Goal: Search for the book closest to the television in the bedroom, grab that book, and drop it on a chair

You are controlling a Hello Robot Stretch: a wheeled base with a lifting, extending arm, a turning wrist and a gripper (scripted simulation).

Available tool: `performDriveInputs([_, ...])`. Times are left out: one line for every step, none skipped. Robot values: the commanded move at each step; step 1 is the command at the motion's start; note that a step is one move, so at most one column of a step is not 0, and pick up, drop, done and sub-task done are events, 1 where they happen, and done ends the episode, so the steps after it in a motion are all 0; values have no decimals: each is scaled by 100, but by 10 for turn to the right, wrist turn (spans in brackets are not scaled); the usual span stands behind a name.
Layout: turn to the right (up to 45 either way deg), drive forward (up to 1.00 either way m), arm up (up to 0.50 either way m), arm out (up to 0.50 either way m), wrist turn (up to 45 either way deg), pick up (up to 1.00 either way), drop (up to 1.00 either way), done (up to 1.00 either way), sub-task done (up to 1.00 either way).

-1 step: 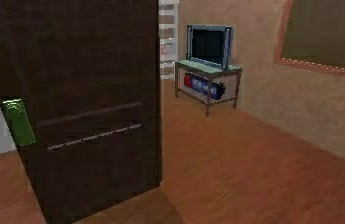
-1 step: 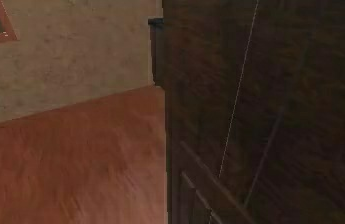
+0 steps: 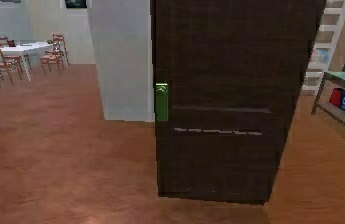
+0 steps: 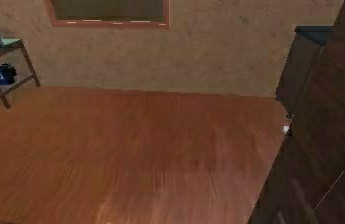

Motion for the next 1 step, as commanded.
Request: performDriveInputs([0, 15, 0, 0, 0, 0, 0, 0, 0])
